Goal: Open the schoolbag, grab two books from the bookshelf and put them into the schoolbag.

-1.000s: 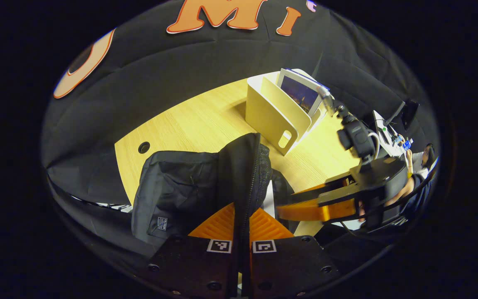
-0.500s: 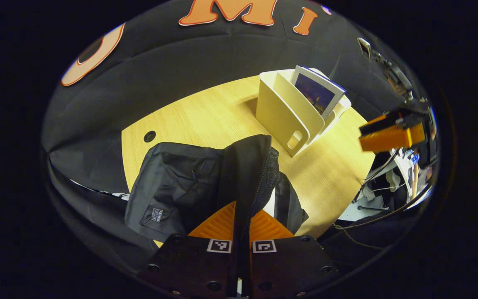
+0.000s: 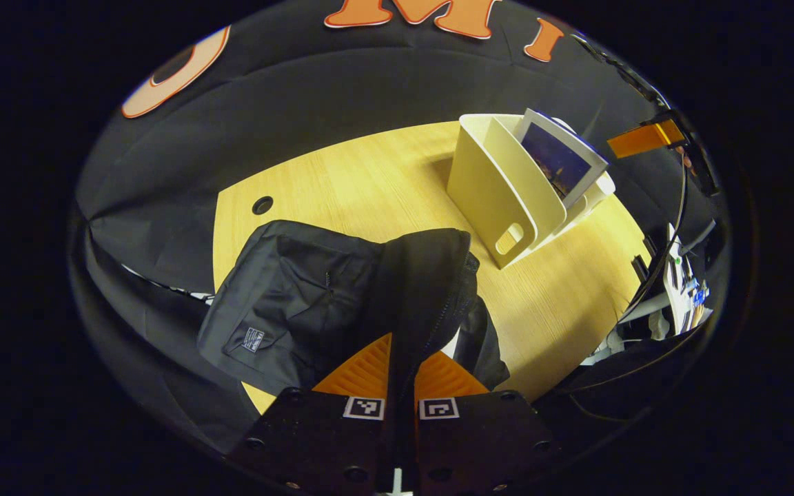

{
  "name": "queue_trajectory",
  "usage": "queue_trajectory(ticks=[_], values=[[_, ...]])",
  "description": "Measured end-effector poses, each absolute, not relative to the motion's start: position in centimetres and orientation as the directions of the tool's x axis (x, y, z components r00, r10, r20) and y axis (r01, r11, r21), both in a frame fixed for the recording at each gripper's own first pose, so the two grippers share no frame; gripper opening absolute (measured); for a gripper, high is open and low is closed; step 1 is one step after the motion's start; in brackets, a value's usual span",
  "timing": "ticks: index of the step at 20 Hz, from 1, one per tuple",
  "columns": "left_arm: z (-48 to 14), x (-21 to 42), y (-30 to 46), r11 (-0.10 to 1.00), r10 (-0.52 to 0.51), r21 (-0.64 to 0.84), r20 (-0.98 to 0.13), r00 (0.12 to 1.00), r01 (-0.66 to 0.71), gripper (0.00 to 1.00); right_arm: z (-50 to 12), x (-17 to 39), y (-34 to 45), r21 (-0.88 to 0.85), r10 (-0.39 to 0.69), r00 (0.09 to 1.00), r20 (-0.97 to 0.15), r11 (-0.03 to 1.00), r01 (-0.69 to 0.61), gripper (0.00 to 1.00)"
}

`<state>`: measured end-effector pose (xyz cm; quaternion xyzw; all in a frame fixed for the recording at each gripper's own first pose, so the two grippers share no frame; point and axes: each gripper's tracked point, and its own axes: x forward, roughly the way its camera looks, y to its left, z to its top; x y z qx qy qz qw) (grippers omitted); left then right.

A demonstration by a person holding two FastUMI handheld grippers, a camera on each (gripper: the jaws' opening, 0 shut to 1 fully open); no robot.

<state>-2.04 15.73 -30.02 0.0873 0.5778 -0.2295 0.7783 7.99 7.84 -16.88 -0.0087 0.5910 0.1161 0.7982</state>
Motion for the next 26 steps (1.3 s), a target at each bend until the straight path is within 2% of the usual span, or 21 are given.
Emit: queue_trajectory(ticks=[5,8,10,11,12,13,16,17,18,20,21,22,26], values=[[-29.9,-2.1,15.9,0.907,-0.203,-0.093,-0.952,0.232,0.41,0.05,-21.8,11.4,8.1,0.119,0.156,0.184,-0.971,0.973,-0.196,0.98],[-30.0,-2.1,15.5,0.912,-0.185,-0.082,-0.957,0.225,0.401,0.05,-23.8,12.3,8.4,0.113,0.141,0.145,-0.979,0.976,-0.186,0.83],[-30.0,-2.0,15.4,0.915,-0.177,-0.075,-0.958,0.226,0.397,0.05,-25.0,13.0,8.2,0.096,0.121,0.136,-0.983,0.98,-0.176,0.8],[-30.1,-2.0,15.3,0.914,-0.176,-0.074,-0.958,0.227,0.398,0.04,-25.5,13.1,8.1,0.088,0.11,0.128,-0.986,0.982,-0.165,0.67],[-30.1,-2.1,15.2,0.914,-0.176,-0.074,-0.958,0.228,0.398,0.05,-25.9,13.2,8.0,0.079,0.098,0.122,-0.988,0.985,-0.152,0.7],[-30.1,-2.1,15.2,0.914,-0.178,-0.075,-0.957,0.229,0.398,0.05,-26.0,13.2,7.7,0.068,0.085,0.117,-0.99,0.988,-0.137,0.54],[-30.5,-2.2,15.3,0.913,-0.197,-0.093,-0.953,0.231,0.397,0.04,-25.5,13.4,7.1,0.025,0.042,0.145,-0.989,0.993,-0.113,0.39],[-30.5,-2.3,15.3,0.911,-0.206,-0.101,-0.951,0.23,0.399,0.04,-24.5,13.0,7.0,0.029,0.044,0.151,-0.988,0.994,-0.101,0.29],[-30.5,-2.3,15.4,0.908,-0.216,-0.11,-0.949,0.228,0.404,0.04,-23.6,12.5,7.3,0.04,0.054,0.154,-0.987,0.995,-0.091,0.37],[-30.3,-2.2,15.6,0.899,-0.234,-0.121,-0.945,0.23,0.42,0.05,-21.1,11.6,7.4,0.064,0.075,0.181,-0.981,0.996,-0.065,0.37],[-30.3,-2.1,15.8,0.894,-0.243,-0.125,-0.942,0.231,0.429,0.05,-19.8,11.2,7.4,0.069,0.079,0.205,-0.976,0.996,-0.055,0.46],[-30.2,-2.1,16.0,0.888,-0.253,-0.13,-0.939,0.232,0.442,0.05,-18.3,10.8,7.3,0.069,0.078,0.232,-0.97,0.997,-0.045,0.36],[-29.9,-2.1,16.6,0.851,-0.296,-0.147,-0.927,0.229,0.503,0.05,-12.2,8.2,7.7,0.093,0.08,0.336,-0.939,0.995,0.021,0.36]])
